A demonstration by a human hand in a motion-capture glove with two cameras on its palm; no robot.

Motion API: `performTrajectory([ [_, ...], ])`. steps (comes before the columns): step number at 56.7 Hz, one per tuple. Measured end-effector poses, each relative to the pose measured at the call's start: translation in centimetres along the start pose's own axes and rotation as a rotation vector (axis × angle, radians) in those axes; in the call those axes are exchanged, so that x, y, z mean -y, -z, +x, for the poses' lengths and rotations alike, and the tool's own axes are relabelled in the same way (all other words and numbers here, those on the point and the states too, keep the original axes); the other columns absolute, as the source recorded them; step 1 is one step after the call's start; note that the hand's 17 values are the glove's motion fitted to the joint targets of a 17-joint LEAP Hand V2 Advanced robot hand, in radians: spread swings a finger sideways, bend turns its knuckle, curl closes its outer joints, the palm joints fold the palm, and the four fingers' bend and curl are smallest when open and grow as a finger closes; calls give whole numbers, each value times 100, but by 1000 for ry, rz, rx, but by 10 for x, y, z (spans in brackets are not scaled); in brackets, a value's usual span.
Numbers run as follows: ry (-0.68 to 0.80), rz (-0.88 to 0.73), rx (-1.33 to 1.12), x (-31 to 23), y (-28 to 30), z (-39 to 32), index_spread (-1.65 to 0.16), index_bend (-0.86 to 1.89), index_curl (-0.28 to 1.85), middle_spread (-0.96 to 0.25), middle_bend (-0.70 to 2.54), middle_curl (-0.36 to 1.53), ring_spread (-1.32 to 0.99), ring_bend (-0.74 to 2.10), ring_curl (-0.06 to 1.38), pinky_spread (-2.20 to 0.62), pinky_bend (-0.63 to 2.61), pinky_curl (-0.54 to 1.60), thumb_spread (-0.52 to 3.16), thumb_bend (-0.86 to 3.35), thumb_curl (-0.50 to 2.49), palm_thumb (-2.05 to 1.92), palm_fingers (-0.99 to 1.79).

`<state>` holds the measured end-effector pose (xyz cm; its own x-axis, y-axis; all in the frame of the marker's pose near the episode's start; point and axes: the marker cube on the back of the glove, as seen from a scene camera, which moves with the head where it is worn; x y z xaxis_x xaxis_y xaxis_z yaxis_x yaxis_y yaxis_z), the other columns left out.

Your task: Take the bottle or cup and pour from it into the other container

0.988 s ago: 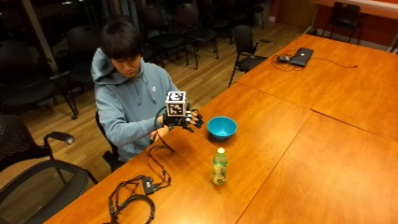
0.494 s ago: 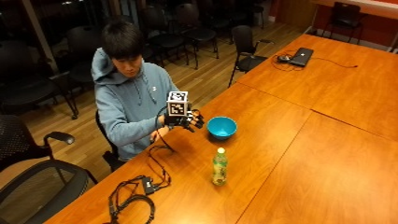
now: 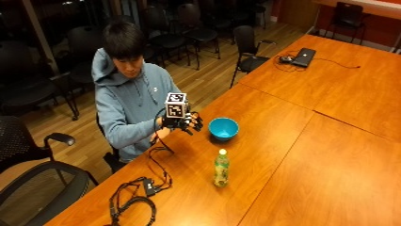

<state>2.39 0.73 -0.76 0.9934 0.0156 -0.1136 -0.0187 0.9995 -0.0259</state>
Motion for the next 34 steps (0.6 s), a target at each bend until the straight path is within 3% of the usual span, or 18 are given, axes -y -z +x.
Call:
performTrajectory([
  [34,-121,-7,76,-44,-3,53,-30,15,29,2,18,31,10,30,29,31,57,27,117,-2,38,57,44],
])
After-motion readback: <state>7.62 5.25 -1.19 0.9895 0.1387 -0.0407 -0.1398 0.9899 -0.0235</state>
